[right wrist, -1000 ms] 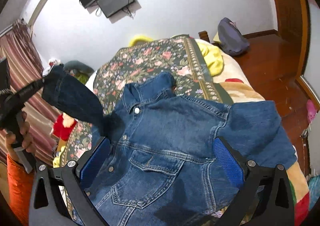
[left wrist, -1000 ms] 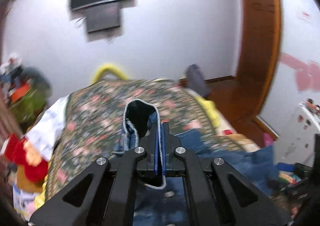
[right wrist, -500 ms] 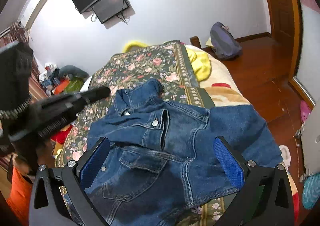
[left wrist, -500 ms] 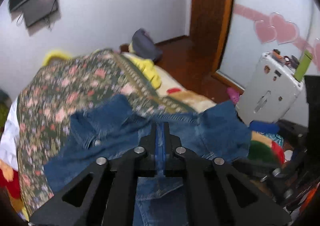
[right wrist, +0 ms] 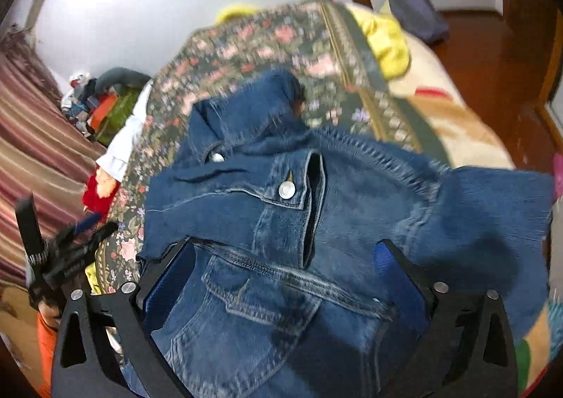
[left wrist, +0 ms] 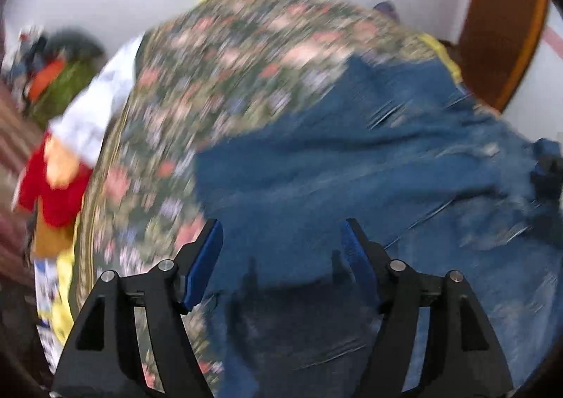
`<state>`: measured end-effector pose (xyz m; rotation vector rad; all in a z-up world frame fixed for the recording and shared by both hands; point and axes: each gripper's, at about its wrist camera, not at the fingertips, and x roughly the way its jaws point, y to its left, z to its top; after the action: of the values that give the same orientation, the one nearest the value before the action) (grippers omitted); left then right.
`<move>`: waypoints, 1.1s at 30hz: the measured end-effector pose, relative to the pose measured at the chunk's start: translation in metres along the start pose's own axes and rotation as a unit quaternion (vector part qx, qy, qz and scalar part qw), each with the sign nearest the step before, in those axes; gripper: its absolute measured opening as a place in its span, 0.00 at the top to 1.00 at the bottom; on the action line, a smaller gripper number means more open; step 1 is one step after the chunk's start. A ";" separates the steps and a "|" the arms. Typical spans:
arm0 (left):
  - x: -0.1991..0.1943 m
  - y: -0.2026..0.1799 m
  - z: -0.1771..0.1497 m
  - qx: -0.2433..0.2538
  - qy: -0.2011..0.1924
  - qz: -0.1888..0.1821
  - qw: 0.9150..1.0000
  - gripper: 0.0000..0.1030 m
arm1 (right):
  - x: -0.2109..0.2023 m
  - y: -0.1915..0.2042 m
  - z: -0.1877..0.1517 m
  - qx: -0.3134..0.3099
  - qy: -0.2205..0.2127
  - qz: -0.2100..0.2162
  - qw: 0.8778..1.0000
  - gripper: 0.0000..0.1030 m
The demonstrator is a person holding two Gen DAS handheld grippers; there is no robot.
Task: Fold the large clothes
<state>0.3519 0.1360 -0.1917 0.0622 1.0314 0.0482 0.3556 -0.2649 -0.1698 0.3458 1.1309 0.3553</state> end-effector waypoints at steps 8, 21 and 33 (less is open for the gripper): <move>0.050 0.044 -0.065 -0.024 0.065 -0.001 0.998 0.33 | 0.067 0.000 0.013 0.029 0.073 -0.015 0.997 0.22; 0.081 0.067 -0.080 -0.104 0.090 -0.025 0.990 0.15 | 0.096 0.045 0.030 -0.043 0.066 -0.048 0.996 0.73; 0.044 0.091 -0.061 -0.125 0.050 0.048 0.990 0.15 | -0.018 0.107 0.023 -0.115 -0.058 0.032 0.991 0.78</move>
<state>0.3216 0.2312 -0.2540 -0.1190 1.1150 0.2706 0.3594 -0.1798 -0.0988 0.1968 0.9555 0.5121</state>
